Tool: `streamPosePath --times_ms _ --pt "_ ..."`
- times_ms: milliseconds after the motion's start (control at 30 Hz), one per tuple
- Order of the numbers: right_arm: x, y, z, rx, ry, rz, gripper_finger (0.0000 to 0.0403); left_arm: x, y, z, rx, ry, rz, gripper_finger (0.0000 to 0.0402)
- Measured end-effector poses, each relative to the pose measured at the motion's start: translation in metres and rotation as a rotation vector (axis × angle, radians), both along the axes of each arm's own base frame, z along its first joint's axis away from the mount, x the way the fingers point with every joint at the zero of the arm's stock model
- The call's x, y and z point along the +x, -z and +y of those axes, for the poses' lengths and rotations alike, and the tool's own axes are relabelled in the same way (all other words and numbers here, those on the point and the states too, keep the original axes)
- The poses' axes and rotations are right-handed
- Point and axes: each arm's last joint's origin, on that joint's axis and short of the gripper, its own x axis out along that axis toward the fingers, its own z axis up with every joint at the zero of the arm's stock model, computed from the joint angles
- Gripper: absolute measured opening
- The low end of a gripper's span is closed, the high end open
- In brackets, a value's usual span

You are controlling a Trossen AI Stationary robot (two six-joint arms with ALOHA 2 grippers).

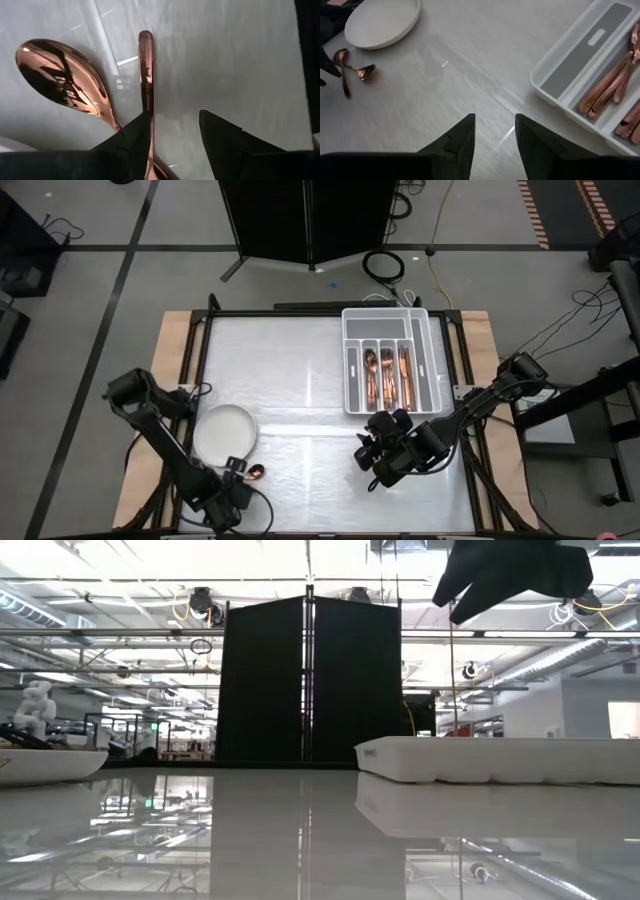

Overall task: Sort silverware
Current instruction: Put the bronze spoon into the silverware tray

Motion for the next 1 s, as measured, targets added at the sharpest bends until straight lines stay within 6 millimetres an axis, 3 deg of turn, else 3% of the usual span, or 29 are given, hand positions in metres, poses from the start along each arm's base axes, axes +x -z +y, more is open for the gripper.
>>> streamPosePath --times_ms 733,833,1000 --pt "0.001 0.0 0.0 -0.009 -0.015 0.004 0.0132 -0.005 0.02 0.009 0.022 0.038 0.02 0.0163" --pt "0.001 0.0 0.0 -0.007 -0.015 0.001 0.0132 -0.006 0.021 0.009 0.024 0.038 0.025 0.0136" --pt "0.001 0.0 0.0 -0.007 -0.015 0.0 0.0132 -0.004 0.021 0.01 0.025 0.042 0.029 0.0058"
